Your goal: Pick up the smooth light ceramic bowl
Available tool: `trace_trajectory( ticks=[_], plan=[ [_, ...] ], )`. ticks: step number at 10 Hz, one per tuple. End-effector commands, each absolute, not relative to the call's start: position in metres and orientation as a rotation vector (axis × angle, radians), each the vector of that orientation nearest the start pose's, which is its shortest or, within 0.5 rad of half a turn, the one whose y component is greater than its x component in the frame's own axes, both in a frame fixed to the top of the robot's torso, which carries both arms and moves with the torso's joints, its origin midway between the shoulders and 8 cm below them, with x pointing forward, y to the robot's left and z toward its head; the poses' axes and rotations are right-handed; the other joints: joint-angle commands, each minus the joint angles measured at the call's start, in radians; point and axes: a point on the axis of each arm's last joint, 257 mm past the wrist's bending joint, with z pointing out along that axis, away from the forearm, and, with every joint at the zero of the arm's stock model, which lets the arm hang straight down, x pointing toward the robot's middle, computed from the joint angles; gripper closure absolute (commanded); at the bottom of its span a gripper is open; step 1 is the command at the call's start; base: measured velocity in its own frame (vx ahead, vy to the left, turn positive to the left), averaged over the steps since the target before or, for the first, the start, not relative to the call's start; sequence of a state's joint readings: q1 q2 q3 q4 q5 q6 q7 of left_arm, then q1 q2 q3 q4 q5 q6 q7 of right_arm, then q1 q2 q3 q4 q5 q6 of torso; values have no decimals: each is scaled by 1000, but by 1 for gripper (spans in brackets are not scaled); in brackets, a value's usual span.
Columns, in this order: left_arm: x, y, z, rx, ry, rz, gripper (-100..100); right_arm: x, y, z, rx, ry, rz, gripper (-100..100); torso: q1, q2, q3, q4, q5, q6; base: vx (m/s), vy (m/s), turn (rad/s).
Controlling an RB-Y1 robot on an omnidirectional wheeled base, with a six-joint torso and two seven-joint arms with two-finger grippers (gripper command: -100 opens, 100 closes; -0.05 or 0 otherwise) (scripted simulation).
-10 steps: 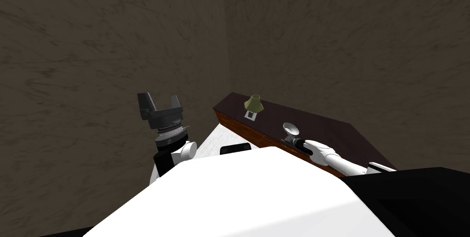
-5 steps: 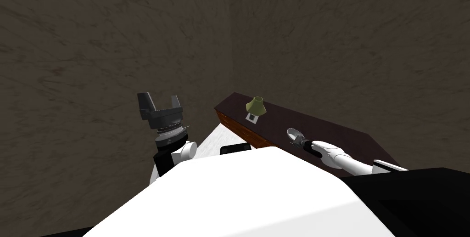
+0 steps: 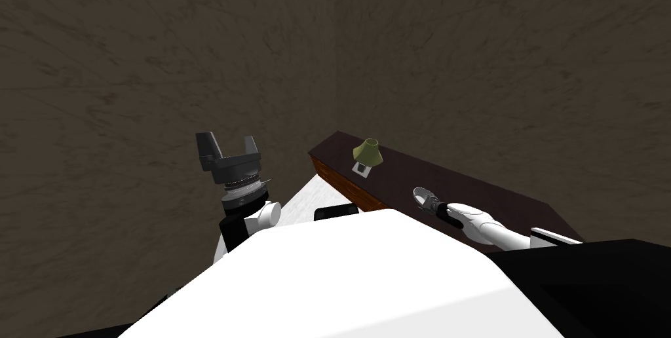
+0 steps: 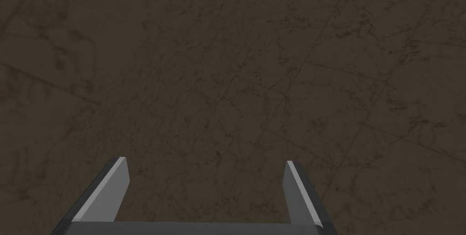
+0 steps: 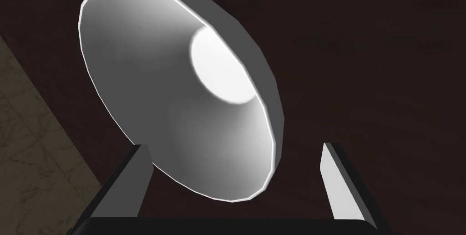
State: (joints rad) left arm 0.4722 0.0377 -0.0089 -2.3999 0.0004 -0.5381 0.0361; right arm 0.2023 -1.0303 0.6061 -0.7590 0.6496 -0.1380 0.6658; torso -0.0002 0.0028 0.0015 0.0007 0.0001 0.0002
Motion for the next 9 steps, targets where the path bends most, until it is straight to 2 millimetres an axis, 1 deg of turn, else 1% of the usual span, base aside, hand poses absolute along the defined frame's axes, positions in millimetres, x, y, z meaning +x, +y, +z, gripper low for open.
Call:
trace_trajectory(
  ticks=[1,2,3,4,7,9],
  plan=[
    [311,261,90,-495,507,-1398,0,162,-671,-500,-901,2636,-666,-100,0,0,0,0,0,0,-60,-32,108],
    [311,261,90,-495,508,-1398,0,157,-670,-503,-910,2650,-677,-100,-1,1,1,0,0,1,-75,-38,202],
    [311,261,90,-495,508,-1398,0,157,-670,-503,-873,2657,-671,-100,-1,2,1,1,0,0,-53,-35,94],
    [311,261,90,-495,508,-1398,0,157,-670,-503,-865,2659,-669,-100,-1,1,1,0,0,1,-18,-18,-28],
    [311,261,90,-495,508,-1398,0,147,-669,-509,-837,2692,-687,-100,-1,1,0,0,0,1,-57,-27,160],
    [311,261,90,-495,508,-1398,0,147,-669,-509,-792,2699,-680,-100,-1,2,1,1,0,1,-45,-23,51]
  ],
)
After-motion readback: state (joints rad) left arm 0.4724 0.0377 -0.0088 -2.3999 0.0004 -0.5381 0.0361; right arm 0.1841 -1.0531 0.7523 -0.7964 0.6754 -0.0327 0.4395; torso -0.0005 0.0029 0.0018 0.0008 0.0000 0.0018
